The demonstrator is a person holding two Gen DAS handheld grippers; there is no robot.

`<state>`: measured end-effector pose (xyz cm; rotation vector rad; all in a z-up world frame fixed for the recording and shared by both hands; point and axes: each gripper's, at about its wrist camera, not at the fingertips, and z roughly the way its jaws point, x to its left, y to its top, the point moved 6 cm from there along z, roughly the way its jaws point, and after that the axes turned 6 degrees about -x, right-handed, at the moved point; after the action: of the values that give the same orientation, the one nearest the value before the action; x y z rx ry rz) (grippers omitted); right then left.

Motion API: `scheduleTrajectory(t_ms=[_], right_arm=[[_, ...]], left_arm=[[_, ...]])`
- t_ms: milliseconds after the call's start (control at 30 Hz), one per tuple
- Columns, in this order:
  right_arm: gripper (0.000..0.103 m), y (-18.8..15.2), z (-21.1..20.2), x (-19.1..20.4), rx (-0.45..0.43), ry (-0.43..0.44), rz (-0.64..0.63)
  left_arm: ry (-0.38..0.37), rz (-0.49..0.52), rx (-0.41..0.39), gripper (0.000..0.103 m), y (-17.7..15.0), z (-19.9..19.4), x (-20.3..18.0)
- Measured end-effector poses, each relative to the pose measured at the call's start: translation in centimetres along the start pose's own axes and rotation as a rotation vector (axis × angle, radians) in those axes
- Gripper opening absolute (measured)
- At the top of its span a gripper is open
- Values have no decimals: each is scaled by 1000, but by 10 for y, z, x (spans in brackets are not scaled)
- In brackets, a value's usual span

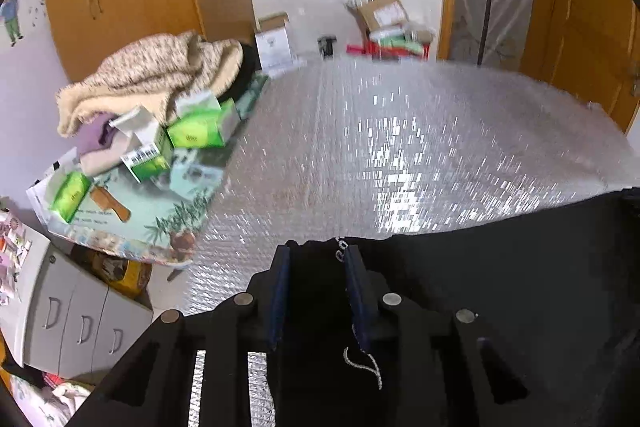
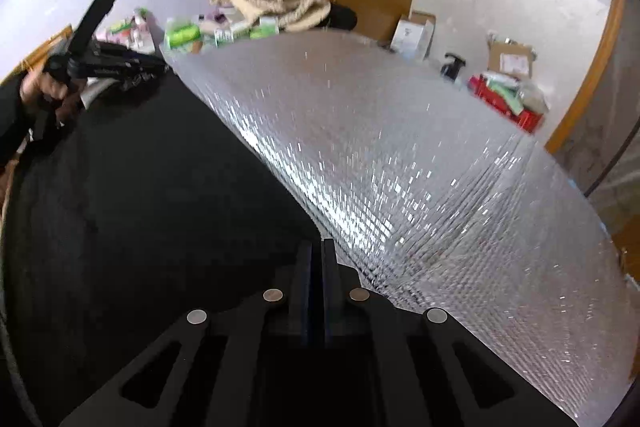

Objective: Fold clothes
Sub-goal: 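Grasp the garment edge by the white lettering with the left gripper and lift, then fold the lifted garment edge over onto the garment with the left gripper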

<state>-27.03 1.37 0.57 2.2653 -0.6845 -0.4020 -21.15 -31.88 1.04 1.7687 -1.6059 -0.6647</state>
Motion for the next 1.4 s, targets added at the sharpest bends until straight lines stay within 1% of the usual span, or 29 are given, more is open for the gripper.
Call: scheduleTrajectory(t_ms=[133,267,400,467,567,667,733,800,900,967,1000,1033,1133,1200,1267,1400], right_arm=[[4,14,-35,5,-74,-14,3],[4,23,-66,16,-132,-14,1],[4,21,-103,39,-185,-1,-6],[4,16,-121,50,-211,13,-6],[4,4,-148,75,-234,43,-12],[4,-14,-166,101,-235,70,-29],[4,-32,-176,121,-226,104,-23],[4,-50,-177,136,-202,128,-17],[4,-80,-166,150,-143,171,29],[5,-101,-152,157,-86,179,57],[5,-107,-147,159,-69,185,68],[7,-112,-143,161,-53,190,79],[8,-121,-139,160,-38,182,101],[16,-123,-140,159,-45,170,113],[27,-124,-144,159,-62,155,118],[30,-125,-146,161,-80,142,97]], left_arm=[[-13,-24,-98,27,14,-35,2],[-30,-44,-183,27,18,-73,4],[-50,-65,-254,27,6,-112,6],[-54,-73,-283,27,-6,-132,6],[-61,-89,-317,27,-26,-158,3],[-74,-123,-342,27,-53,-182,1],[-90,-150,-334,28,-76,-193,-1],[-96,-176,-302,28,-101,-197,-3],[-105,-229,-232,28,-134,-194,-5],[-111,-265,-185,29,-156,-193,-7],[-104,-277,-181,29,-162,-195,-8],[-95,-288,-179,29,-168,-197,-9],[-72,-332,-181,29,-184,-207,-12],[-61,-375,-195,29,-190,-215,-11],[-81,-434,-209,29,-194,-221,-12],[-139,-546,-219,33,-194,-222,-15]])
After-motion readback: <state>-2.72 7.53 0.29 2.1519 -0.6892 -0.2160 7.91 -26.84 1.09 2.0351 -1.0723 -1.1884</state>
